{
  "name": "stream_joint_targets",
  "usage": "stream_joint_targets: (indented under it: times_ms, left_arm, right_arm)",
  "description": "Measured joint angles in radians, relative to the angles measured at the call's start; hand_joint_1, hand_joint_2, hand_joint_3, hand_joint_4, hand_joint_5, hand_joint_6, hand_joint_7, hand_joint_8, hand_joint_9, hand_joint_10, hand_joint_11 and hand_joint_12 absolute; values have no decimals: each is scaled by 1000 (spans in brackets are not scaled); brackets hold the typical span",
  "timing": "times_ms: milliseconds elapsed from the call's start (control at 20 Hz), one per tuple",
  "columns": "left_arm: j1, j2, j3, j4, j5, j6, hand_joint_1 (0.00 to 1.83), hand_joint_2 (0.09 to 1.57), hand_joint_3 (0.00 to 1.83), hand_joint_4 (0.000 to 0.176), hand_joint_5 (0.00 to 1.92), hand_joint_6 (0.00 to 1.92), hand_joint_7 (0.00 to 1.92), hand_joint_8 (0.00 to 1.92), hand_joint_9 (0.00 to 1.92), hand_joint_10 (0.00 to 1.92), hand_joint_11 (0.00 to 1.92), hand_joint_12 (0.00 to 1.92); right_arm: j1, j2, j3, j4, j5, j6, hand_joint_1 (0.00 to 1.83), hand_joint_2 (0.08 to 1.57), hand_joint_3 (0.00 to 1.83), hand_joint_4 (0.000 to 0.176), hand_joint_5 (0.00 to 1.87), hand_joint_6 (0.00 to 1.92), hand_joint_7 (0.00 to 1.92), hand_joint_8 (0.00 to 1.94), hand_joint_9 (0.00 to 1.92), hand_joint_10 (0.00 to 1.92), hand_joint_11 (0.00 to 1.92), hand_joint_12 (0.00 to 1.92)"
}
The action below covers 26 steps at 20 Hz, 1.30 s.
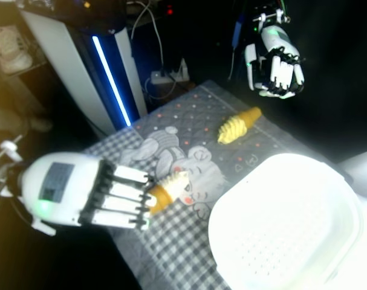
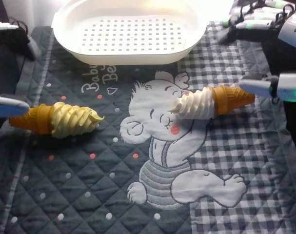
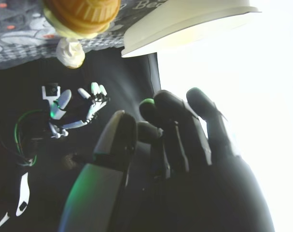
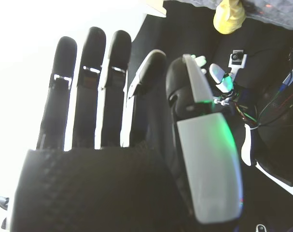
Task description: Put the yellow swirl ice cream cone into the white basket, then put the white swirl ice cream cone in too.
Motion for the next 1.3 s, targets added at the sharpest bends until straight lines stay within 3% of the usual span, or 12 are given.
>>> stream_joint_targets:
  times_ms: [50, 250, 350, 600, 700, 800, 900, 1100, 1150, 1200, 1250, 1300]
  left_arm:
    - [-1, -3, 1, 3, 4, 0, 835, 859, 0, 14, 409, 3, 333, 3, 362, 22, 0, 1053]
    - [-58, -50, 34, 70, 96, 0, 830, 754, 0, 60, 379, 0, 390, 4, 475, 6, 143, 940]
    - [-102, -81, 50, 132, 171, -2, 847, 747, 0, 117, 330, 0, 352, 0, 424, 1, 173, 836]
    - [-177, -141, 93, 268, 362, -4, 888, 714, 1, 88, 401, 0, 495, 1, 590, 7, 361, 725]
    - [-199, -157, 110, 330, 447, -3, 893, 710, 1, 93, 406, 1, 505, 1, 602, 7, 370, 708]
    - [-214, -184, 119, 360, 513, 9, 871, 734, 9, 125, 392, 7, 486, 5, 585, 4, 358, 694]
    - [-222, -195, 123, 364, 539, 20, 850, 763, 0, 107, 409, 2, 523, 3, 603, 5, 356, 744]
    - [-248, -212, 133, 372, 589, 73, 904, 862, 1, 36, 611, 2, 776, 6, 779, 19, 348, 980]
    - [-251, -217, 133, 373, 601, 90, 988, 948, 5, 0, 736, 10, 869, 19, 847, 36, 369, 1074]
    - [-251, -219, 133, 373, 610, 107, 1132, 984, 3, 0, 887, 15, 1003, 53, 961, 86, 508, 1082]
    - [-255, -219, 133, 351, 610, 127, 1231, 1042, 2, 0, 1190, 384, 1003, 761, 1048, 67, 655, 986]
    - [-264, -219, 134, 345, 613, 131, 1264, 1091, 0, 0, 1183, 375, 963, 1154, 1160, 139, 733, 1208]
  right_arm:
    - [0, 0, 0, 2, 4, 0, 617, 1198, 2, 0, 394, 0, 262, 0, 247, 0, 42, 575]
    - [0, 0, 0, -6, -3, 0, 646, 1196, 1, 2, 380, 0, 266, 0, 256, 1, 46, 583]
    - [0, -1, 0, -6, -3, 0, 681, 1192, 0, 39, 362, 2, 250, 0, 230, 0, 25, 570]
    - [0, -3, 3, -10, -3, 0, 651, 1195, 0, 54, 365, 1, 269, 3, 257, 4, 55, 587]
    - [0, -3, 5, -11, -4, 0, 662, 1192, 0, 36, 376, 4, 281, 6, 275, 10, 65, 590]
    - [0, -3, 5, -12, -2, 0, 713, 1192, 0, 24, 376, 3, 268, 2, 254, 0, 44, 589]
    - [0, -3, 5, -15, -4, 0, 704, 1196, 1, 43, 370, 0, 260, 0, 240, 0, 2, 650]
    - [0, -3, 5, -14, -3, 0, 742, 1182, 0, 10, 389, 3, 292, 8, 269, 8, 0, 700]
    - [0, -3, 5, -15, -3, 0, 762, 1179, 0, 0, 395, 4, 295, 7, 271, 7, 0, 700]
    - [0, -3, 5, -14, -3, 0, 748, 1185, 0, 17, 383, 1, 284, 1, 251, 2, 0, 670]
    - [0, -3, 5, -14, -3, 0, 743, 1189, 1, 9, 382, 1, 288, 3, 258, 6, 0, 664]
    - [0, -3, 5, -13, -5, 0, 745, 1188, 0, 5, 385, 1, 294, 3, 262, 5, 0, 675]
